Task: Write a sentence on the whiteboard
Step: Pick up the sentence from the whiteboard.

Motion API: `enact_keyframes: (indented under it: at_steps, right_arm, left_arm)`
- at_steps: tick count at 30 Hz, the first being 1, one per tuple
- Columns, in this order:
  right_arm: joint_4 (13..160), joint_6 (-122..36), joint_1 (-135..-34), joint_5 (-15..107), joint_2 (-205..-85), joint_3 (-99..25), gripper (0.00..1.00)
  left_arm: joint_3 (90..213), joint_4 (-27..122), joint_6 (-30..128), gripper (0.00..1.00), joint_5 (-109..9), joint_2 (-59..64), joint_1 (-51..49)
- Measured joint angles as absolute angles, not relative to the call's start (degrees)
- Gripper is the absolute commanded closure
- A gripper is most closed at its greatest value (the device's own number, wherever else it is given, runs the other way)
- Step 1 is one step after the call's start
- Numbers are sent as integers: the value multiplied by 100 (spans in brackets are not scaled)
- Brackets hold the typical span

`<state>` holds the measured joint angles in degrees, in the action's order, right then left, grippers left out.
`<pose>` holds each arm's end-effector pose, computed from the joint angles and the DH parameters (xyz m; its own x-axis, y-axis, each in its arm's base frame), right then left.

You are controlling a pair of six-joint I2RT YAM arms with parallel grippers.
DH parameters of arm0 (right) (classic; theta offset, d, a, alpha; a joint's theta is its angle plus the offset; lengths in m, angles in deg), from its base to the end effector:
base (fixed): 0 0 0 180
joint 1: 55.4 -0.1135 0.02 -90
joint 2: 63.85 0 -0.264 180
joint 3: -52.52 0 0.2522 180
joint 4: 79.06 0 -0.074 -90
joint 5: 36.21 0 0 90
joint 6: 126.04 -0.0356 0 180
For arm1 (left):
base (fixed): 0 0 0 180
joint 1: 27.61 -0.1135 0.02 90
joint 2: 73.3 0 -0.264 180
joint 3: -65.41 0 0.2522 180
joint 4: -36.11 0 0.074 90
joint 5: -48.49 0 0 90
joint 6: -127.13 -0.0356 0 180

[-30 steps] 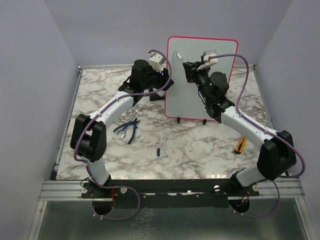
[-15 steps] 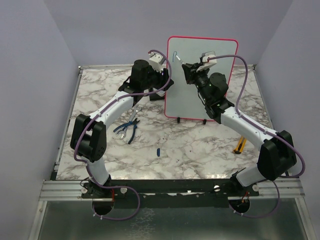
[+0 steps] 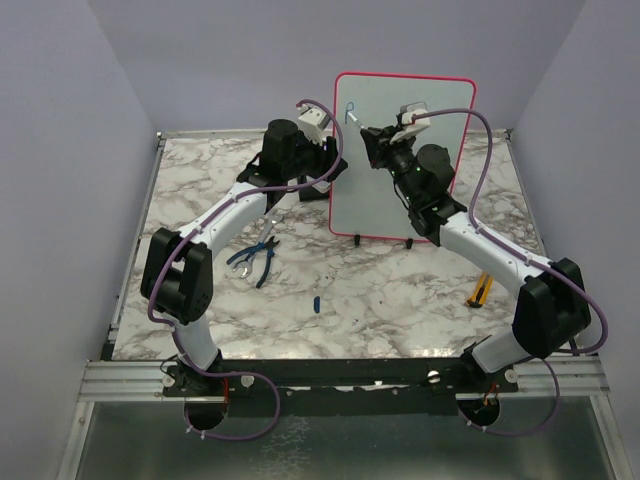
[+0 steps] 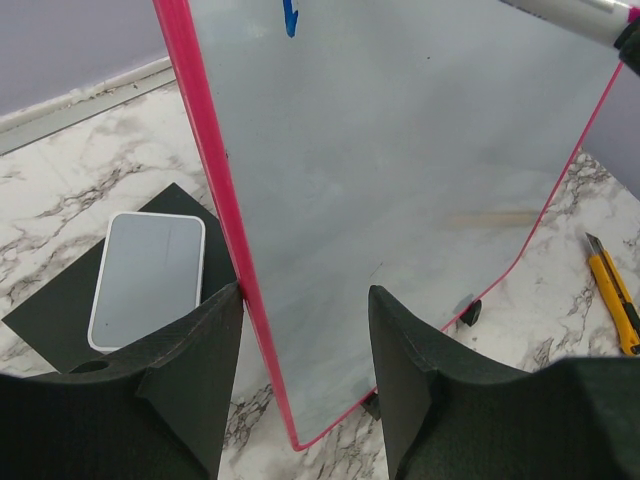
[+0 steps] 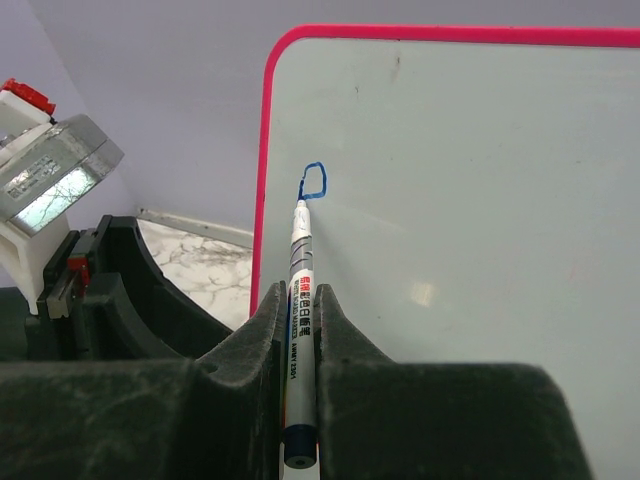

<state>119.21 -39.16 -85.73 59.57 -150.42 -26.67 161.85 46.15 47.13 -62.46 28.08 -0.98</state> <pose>0.3141 0.1796 0.3653 0.1401 0.1447 -0.9795 -0.4253 0.9021 0.0724 0.3760 -0.2028 0.3229 -0.3539 -0.0040 -0.9353 0.6762 0.6898 -0.2588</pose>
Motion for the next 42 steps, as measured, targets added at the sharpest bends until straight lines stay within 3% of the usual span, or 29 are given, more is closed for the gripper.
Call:
enact_keyframes:
  at_steps: [42]
  right_arm:
    - [12043, -3964, -8621, 6189, -14913, -2341, 99]
  left_arm:
    - [16176, 4613, 4711, 46, -6195, 2808, -98]
